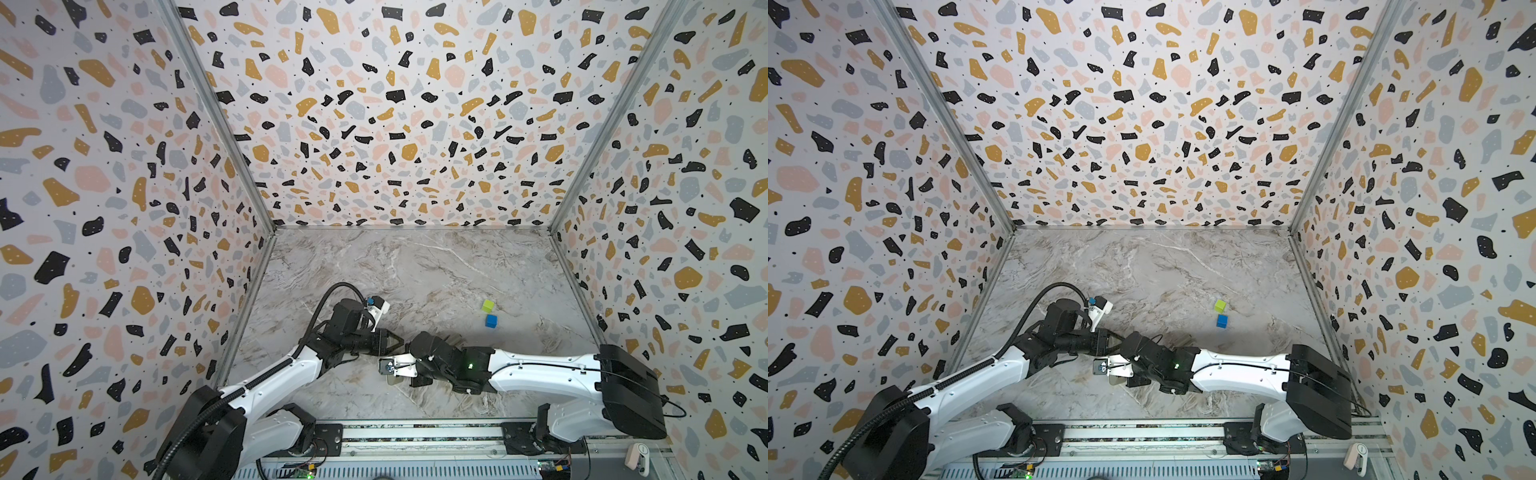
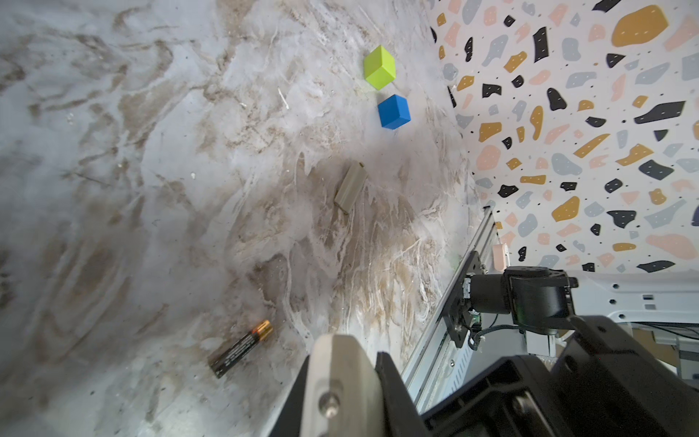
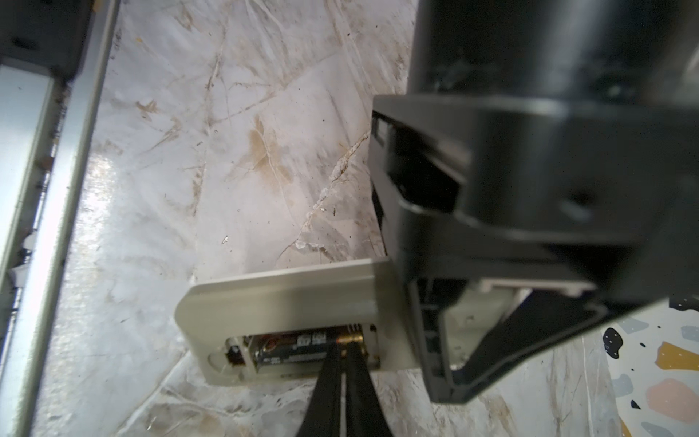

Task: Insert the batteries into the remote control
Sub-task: 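Lift the right gripper off the remote and move toward the second battery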

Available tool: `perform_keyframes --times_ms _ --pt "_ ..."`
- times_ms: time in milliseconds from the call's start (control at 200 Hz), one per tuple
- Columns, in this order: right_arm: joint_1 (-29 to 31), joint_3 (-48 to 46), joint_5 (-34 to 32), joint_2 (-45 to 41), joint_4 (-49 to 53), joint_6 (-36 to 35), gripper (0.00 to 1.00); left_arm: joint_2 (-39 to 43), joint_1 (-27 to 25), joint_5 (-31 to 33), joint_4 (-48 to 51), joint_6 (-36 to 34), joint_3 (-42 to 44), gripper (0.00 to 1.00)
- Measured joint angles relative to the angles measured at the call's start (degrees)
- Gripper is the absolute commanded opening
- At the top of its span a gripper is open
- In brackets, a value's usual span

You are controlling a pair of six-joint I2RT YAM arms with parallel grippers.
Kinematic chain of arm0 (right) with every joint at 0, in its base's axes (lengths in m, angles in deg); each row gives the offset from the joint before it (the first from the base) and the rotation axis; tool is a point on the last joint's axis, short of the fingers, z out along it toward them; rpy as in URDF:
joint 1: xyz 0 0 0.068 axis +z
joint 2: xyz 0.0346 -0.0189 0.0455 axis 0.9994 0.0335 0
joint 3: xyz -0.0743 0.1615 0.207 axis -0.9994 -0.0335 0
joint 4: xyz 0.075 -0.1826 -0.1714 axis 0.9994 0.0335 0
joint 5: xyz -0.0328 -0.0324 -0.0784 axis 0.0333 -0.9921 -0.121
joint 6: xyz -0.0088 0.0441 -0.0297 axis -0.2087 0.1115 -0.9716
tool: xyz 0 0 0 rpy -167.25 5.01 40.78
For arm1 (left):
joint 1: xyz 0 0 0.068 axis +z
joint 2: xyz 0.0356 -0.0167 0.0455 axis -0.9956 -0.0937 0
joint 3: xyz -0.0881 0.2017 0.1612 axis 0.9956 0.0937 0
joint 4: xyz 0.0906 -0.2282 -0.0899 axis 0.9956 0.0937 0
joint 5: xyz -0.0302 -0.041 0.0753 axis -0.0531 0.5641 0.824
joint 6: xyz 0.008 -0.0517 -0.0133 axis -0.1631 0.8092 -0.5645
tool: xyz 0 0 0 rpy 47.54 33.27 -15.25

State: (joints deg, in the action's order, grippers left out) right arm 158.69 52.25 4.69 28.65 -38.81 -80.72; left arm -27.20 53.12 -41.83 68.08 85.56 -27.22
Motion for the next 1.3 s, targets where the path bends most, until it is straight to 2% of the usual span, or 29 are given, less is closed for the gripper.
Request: perform_keyframes --times_ms 295,491,581,726,961,1136,1301 --pt "-0.6 -5.0 0.2 -14.8 0.1 8.1 0.24 0.9 2.3 -0.7 -5.9 2.1 0.8 0.00" --pt "-4.7 -5.1 2.1 -16.4 0.5 13.1 0.38 1.1 5.0 1.5 -6.1 3.0 1.7 0.00" --pt "-6.8 -5.1 3.6 -14.7 1.0 14.8 0.45 1.3 7.6 3.0 -5.6 3.0 1.8 0.00" --pt "-8.3 -4.6 6.3 -7.7 1.6 15.9 0.50 1.7 12.2 5.0 -4.9 3.0 2.3 0.00" --pt "-9.6 -0.5 9.6 5.9 3.8 15.6 0.52 4.1 17.2 6.3 -4.4 3.1 4.6 0.00" --pt "-10.0 2.4 10.6 11.0 4.4 15.5 0.54 4.7 20.5 5.8 -5.2 3.5 6.5 0.00" --pt "-10.0 5.6 10.9 14.8 4.4 15.2 0.54 4.7 21.3 5.0 -6.7 4.7 8.2 0.00"
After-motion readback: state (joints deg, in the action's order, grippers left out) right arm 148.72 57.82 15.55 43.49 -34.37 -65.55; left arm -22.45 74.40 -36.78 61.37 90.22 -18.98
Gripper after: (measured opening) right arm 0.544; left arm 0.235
